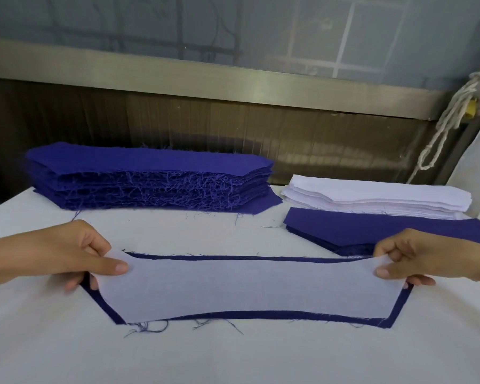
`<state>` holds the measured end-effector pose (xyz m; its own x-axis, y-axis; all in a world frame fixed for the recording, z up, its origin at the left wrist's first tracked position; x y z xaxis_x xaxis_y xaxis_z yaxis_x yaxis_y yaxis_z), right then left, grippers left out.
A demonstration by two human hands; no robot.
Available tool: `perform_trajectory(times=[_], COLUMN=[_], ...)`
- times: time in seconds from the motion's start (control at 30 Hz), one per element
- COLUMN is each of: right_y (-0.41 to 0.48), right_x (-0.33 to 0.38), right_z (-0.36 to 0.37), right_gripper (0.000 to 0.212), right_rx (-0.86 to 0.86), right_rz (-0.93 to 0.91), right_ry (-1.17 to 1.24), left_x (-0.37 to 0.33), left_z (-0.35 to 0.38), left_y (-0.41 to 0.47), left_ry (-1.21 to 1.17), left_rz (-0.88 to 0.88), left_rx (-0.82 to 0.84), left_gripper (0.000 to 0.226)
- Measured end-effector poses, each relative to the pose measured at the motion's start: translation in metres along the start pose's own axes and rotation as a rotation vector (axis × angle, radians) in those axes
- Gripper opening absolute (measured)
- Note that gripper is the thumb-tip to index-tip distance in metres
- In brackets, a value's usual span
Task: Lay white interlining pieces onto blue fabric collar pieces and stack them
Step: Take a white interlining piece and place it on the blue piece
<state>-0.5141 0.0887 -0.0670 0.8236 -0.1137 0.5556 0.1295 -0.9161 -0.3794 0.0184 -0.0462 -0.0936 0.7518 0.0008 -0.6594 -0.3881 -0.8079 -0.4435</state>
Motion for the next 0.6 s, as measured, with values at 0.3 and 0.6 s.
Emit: perform_trajectory(times=[0.3,0.6], right_y=[0.0010,-0.0021], right_x=[-0.0024,-0.0078], right_z=[0.0012,-0.0044], right_gripper=[0.051,0.051], right_rx=[-0.022,-0.052], right_rz=[0.017,0.068], right_ry=[-0.006,-0.052], left_x=[-0.0008,-0.0034], left_z=[0.0008,0.0005], left_y=[-0.0020,-0.0096], left_ry=[0.012,0.054], left_rz=[0.009,-0.048], left_rx=[-0.090,-0.146], left_gripper=[0.113,0.059])
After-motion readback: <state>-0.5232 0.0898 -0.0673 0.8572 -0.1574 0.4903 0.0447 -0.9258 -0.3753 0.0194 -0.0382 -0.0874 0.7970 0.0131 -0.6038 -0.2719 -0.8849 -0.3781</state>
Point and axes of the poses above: each hand's wrist, its own y-axis towards the middle knuckle, its own z-axis out of the palm, x = y × z, the point moved 3 cm from there along y, towards the middle knuckle, and after that the axes turned 4 degrees about -y, right-handed, at the moved point
